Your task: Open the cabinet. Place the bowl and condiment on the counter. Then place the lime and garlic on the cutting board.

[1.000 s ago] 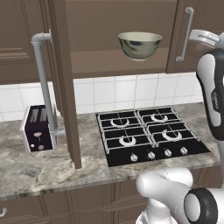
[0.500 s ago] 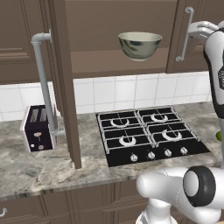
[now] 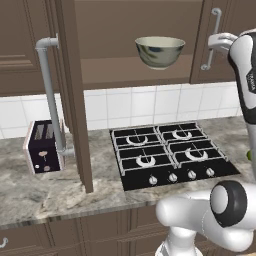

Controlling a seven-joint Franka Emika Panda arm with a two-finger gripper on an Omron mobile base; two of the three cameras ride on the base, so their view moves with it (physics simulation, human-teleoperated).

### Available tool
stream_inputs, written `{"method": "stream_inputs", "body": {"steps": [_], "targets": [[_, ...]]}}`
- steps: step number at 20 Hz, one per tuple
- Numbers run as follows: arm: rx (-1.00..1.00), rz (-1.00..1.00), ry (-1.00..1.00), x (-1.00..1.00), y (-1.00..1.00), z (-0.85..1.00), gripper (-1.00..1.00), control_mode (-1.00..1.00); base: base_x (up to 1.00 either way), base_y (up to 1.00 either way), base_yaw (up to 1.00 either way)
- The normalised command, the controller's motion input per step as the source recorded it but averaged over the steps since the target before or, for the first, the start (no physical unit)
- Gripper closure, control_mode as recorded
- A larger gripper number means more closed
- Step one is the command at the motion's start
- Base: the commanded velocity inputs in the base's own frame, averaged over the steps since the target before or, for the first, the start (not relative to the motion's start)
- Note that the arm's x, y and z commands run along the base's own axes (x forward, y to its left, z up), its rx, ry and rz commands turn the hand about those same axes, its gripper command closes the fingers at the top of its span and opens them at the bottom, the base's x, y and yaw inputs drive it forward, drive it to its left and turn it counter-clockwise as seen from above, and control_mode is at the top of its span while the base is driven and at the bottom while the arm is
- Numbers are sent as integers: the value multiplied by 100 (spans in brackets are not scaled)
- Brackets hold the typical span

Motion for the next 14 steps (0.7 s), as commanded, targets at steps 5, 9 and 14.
{"method": "stream_inputs", "body": {"steps": [5,9,14], "targets": [[0,0,0,48,0,0,-100,-100,0,0,0],[0,0,0,51,-6,0,-100,-100,0,0,0],[0,2,0,27,-29,0,-100,-100,0,0,0]]}}
